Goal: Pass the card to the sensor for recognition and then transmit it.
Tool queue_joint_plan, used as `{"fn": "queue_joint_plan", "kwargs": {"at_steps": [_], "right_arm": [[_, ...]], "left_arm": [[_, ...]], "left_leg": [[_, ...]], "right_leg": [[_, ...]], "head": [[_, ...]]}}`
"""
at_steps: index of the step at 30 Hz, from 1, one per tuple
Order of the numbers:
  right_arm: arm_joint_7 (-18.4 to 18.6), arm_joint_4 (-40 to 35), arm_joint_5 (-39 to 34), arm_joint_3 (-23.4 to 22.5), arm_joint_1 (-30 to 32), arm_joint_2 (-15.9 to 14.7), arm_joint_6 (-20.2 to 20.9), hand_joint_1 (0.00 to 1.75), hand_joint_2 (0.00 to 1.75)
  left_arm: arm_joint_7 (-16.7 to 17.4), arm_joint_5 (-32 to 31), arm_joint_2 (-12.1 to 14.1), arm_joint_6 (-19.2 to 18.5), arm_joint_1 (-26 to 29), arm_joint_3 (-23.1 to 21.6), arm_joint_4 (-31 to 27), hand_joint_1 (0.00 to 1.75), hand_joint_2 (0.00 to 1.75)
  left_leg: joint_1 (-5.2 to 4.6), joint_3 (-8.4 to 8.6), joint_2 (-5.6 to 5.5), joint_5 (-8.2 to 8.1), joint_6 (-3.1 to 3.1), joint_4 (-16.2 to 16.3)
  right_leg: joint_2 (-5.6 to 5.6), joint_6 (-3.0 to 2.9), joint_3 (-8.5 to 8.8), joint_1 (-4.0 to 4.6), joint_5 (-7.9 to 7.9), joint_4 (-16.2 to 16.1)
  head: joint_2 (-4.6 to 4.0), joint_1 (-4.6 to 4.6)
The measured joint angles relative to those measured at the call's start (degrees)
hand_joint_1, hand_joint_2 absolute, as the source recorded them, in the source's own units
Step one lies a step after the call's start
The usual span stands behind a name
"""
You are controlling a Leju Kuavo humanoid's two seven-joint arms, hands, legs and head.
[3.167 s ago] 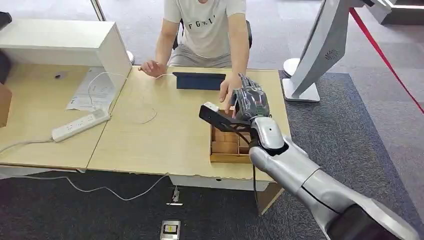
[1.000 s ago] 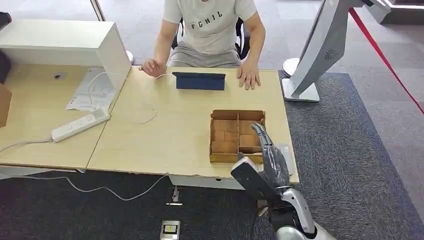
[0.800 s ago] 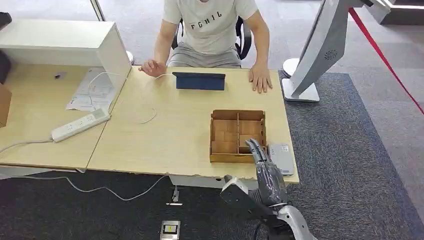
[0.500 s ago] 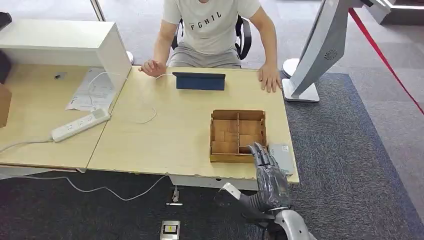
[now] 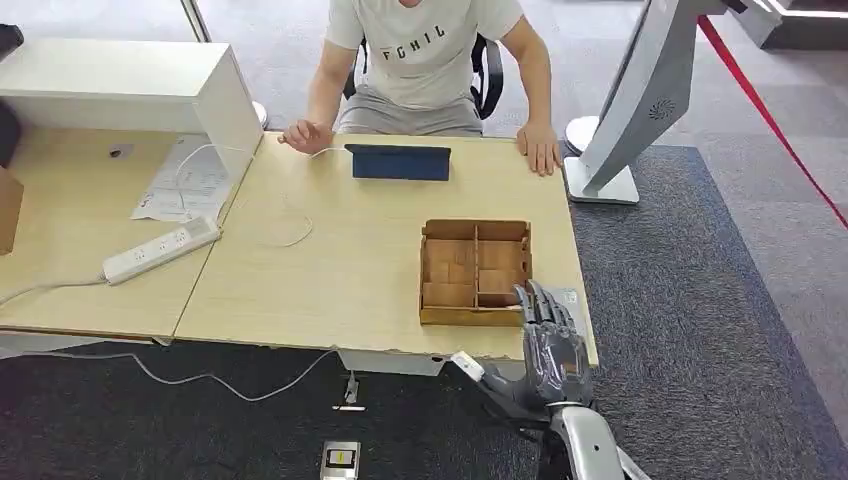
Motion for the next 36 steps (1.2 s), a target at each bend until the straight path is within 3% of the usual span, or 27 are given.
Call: {"fn": "queue_joint_plan", "kwargs": {"at_steps": [13,36], "right_arm": [[-2.53,4.67,-0.22,-0.06,-2.36,3.08,2.12,0.0,1.75],[-1.68,18.79,-3.61,1.33,-11.56,5.99,3.61,0.0,1.75]], "left_arm": [[0.28,-0.24,0.2,-1.92,-0.13,0.0,0.02,0.0,0.0],[0.61,-0.52,1.29,-4.5,-0.31,-0.61,0.5,0.0,0.0]], "left_leg": [[0.0,0.0,0.0,0.0,0.0,0.0],[0.0,-0.02,-0.02,0.01,0.0,0.0]], "right_leg": [[0.0,0.0,0.01,0.0,0.0,0.01],[0.0,0.0,-0.01,0.0,0.0,0.01]], "head": [[0.02,0.02],[0.0,0.02]]}}
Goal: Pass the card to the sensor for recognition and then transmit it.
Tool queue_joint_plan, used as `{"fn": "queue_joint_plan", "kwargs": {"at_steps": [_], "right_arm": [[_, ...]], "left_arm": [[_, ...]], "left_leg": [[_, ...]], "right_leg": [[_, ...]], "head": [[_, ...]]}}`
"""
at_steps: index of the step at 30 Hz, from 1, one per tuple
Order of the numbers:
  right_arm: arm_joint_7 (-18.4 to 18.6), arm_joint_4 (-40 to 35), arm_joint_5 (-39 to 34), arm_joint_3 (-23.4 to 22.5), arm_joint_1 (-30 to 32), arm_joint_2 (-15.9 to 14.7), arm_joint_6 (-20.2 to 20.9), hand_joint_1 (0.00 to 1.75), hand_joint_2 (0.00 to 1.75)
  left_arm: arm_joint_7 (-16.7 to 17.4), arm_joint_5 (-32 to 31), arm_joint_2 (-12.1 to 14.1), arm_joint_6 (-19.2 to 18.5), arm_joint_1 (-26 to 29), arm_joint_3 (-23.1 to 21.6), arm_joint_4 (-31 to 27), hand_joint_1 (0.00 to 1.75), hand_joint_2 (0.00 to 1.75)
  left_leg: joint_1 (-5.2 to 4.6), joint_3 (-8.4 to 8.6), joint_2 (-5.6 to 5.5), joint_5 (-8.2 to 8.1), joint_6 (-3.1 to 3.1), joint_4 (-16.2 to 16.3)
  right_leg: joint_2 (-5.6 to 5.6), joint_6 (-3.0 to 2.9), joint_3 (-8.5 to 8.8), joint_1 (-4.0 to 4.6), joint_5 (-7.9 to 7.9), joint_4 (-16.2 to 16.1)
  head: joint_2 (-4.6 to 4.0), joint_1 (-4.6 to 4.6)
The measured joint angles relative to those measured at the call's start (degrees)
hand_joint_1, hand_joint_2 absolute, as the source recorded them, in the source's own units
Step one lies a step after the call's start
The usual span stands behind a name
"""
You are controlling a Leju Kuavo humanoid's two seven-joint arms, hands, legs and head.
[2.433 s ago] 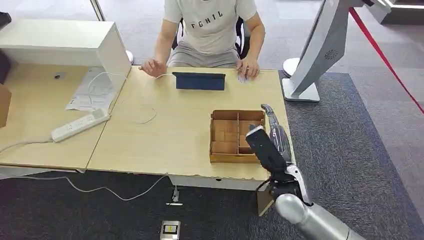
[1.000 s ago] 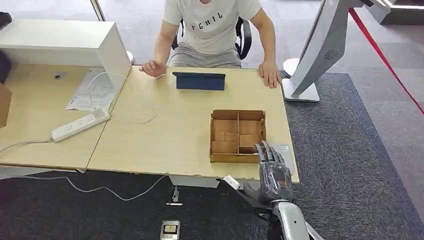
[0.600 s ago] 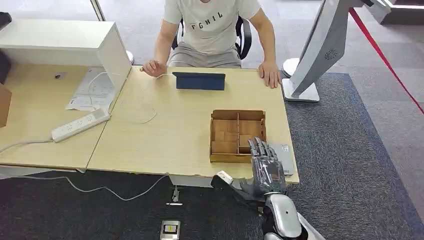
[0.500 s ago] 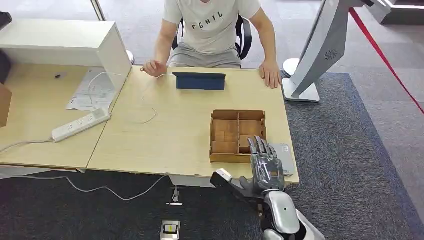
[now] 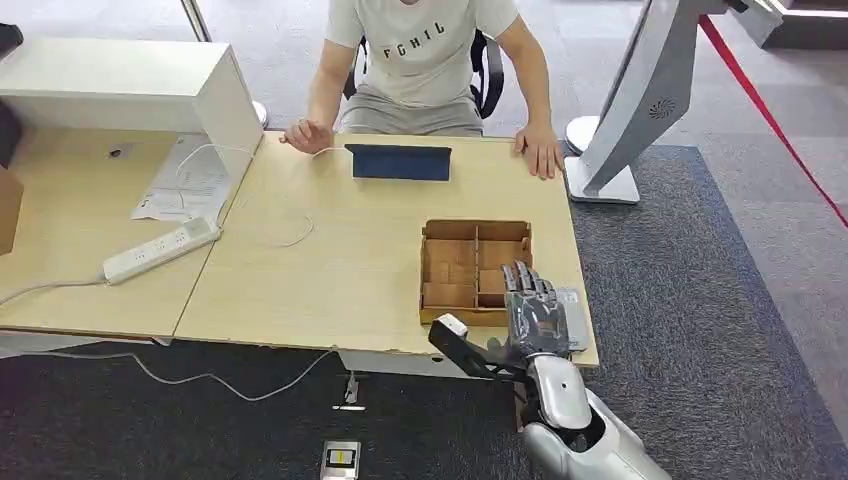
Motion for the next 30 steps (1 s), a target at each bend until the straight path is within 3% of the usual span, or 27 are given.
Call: {"fn": "queue_joint_plan", "kwargs": {"at_steps": [30], "right_arm": [[0.0,7.65,-2.75,3.65,-4.6,1.09,-0.88,0.0,1.75]], "left_arm": [[0.9,-0.57,1.68,-0.98,-0.55,-2.47,0.74,0.0,0.0]], "left_leg": [[0.0,-0.02,0.0,0.0,0.0,0.0]], "right_leg": [[0.0,0.0,-0.01,0.0,0.0,0.0]], "head": [[0.0,0.0]]}}
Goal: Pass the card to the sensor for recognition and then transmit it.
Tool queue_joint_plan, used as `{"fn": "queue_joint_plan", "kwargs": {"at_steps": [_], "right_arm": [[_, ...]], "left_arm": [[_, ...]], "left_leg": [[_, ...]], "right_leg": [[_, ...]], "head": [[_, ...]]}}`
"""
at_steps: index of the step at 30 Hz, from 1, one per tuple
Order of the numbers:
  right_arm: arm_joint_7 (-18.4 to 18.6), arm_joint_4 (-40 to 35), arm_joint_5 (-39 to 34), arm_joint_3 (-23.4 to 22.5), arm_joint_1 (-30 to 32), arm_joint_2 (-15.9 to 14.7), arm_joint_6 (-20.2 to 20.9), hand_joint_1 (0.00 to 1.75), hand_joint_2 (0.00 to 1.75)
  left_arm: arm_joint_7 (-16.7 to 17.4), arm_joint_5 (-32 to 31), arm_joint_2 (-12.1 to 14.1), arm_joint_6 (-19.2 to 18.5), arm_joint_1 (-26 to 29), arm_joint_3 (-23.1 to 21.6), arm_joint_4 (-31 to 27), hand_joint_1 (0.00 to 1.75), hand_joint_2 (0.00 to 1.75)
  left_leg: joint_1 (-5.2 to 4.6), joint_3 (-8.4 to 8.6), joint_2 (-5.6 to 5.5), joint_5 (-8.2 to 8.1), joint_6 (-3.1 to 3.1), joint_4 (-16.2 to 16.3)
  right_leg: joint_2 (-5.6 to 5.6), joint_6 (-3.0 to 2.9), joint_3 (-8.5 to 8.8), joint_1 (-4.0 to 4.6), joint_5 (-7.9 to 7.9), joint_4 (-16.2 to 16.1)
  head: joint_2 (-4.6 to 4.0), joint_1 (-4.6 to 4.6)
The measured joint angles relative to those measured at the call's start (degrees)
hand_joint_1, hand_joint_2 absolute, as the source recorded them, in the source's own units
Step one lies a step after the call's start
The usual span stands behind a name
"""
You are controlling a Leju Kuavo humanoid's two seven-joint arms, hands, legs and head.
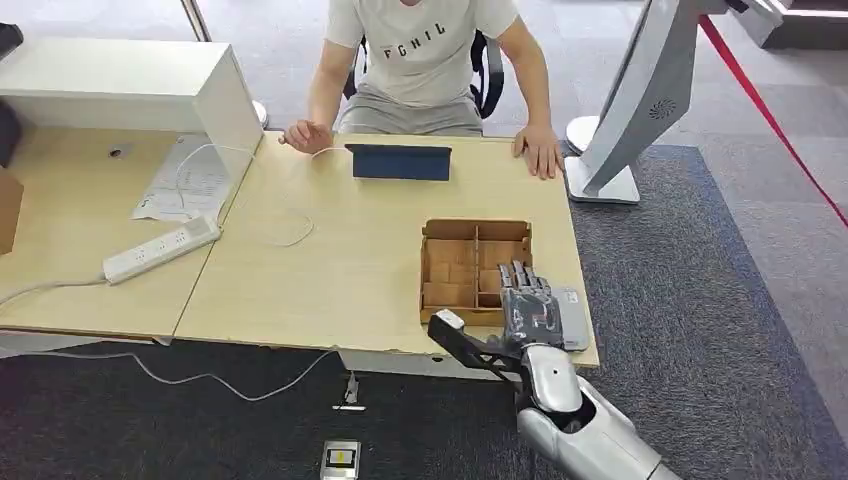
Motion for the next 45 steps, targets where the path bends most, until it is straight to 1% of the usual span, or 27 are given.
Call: {"fn": "queue_joint_plan", "kwargs": {"at_steps": [13,23,31,45], "right_arm": [[0.66,2.49,-0.68,0.61,-0.15,-0.55,0.13,0.0,1.75],[0.18,3.98,-0.61,0.96,-0.45,-0.63,-1.14,0.0,1.75],[0.57,3.91,-0.28,1.0,-0.59,-0.79,-2.08,0.0,1.75],[0.48,3.76,-0.33,1.95,-1.18,-0.94,-1.92,0.0,1.75]], "left_arm": [[0.37,0.0,0.33,0.0,-0.02,-0.48,0.07,0.0,0.0],[0.35,0.13,0.46,0.35,-0.02,-0.79,0.07,0.0,0.0],[0.68,0.09,0.61,0.37,-0.03,-1.46,0.07,0.0,0.0],[0.94,0.26,0.59,1.38,-0.05,-1.71,0.07,0.0,0.0]], "left_leg": [[0.0,0.0,0.0,0.0,0.0,0.0],[0.0,0.0,0.0,0.0,0.0,0.0],[0.0,0.0,0.0,0.0,0.0,0.0],[0.0,0.0,0.0,0.0,0.0,0.0]], "right_leg": [[0.0,0.0,-0.01,0.0,0.0,0.0],[0.0,0.0,-0.01,0.0,0.0,0.0],[0.0,0.0,-0.01,0.0,0.0,0.0],[0.0,0.0,-0.01,0.0,0.0,0.0]], "head": [[0.0,-0.02],[0.0,-0.02],[0.0,0.0],[0.02,-0.02]]}}
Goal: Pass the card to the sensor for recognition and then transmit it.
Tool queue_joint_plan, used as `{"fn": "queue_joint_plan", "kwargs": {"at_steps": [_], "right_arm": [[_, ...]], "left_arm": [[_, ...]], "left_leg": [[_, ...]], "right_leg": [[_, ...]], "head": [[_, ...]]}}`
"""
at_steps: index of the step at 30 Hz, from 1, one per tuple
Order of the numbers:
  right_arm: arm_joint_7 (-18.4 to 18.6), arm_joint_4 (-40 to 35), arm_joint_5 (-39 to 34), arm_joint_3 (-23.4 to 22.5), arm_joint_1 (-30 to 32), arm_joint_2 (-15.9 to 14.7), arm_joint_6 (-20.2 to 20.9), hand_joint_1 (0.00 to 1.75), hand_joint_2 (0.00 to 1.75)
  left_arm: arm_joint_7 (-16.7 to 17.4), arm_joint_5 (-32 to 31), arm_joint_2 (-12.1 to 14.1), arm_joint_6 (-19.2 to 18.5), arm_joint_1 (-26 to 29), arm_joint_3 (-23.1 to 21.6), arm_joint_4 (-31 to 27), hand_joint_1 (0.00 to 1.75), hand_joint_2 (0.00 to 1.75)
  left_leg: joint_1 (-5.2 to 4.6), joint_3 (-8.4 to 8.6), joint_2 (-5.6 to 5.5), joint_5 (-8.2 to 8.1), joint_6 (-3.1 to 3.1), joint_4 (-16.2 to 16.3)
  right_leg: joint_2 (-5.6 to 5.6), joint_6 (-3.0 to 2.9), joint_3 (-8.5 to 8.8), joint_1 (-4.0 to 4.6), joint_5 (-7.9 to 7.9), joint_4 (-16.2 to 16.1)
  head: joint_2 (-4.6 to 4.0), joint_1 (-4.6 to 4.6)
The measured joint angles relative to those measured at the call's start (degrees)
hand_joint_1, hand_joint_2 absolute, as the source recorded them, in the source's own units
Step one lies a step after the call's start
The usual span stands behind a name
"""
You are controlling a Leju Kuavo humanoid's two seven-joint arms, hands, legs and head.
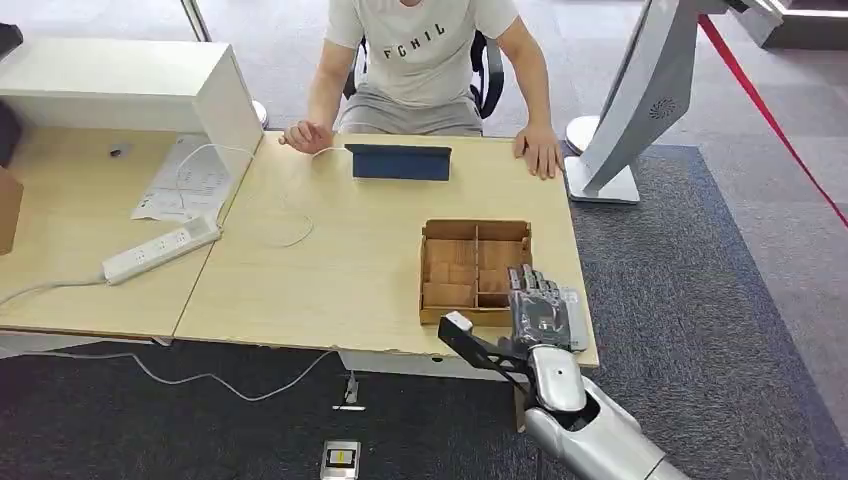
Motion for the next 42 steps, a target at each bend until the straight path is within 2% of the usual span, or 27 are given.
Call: {"fn": "queue_joint_plan", "kwargs": {"at_steps": [7,8,9,29,42], "right_arm": [[-1.14,0.18,-0.72,0.96,-0.07,0.2,-0.17,0.0,1.75],[-1.29,0.33,-0.74,1.18,-0.07,0.37,-0.26,1.48,1.75],[-1.46,0.39,-0.83,1.36,-0.07,0.53,-0.33,1.75,1.75],[-2.78,2.03,-0.83,3.43,-1.64,2.05,-0.42,1.75,1.75],[-3.59,3.39,-0.17,3.5,-1.55,2.29,-2.45,1.75,1.75]], "left_arm": [[0.0,0.61,-0.02,0.74,-0.02,-0.13,0.0,0.0,0.0],[0.0,0.77,-0.07,1.01,-0.03,-0.13,0.0,0.0,0.0],[0.0,0.79,-0.09,1.18,-0.02,-0.13,0.0,0.0,0.0],[0.59,0.83,-0.87,3.21,-0.02,-0.11,0.0,0.0,0.0],[0.59,0.72,-0.92,3.48,0.0,-0.11,-0.02,0.0,0.0]], "left_leg": [[0.0,0.0,0.0,0.0,0.0,0.0],[0.0,0.0,0.0,0.0,0.0,0.0],[0.0,0.0,0.0,0.0,0.0,0.0],[0.0,0.01,0.01,0.0,0.0,0.0],[0.0,0.03,0.01,0.01,0.0,0.0]], "right_leg": [[0.0,0.0,0.0,0.0,0.0,0.0],[0.0,0.0,0.0,0.0,0.0,0.0],[0.0,0.0,0.0,0.0,0.0,0.0],[0.0,0.0,0.0,0.0,0.0,0.0],[0.0,0.0,0.01,0.0,0.01,0.0]], "head": [[-0.02,0.02],[-0.02,0.02],[0.0,0.0],[0.0,0.02],[-0.02,0.02]]}}
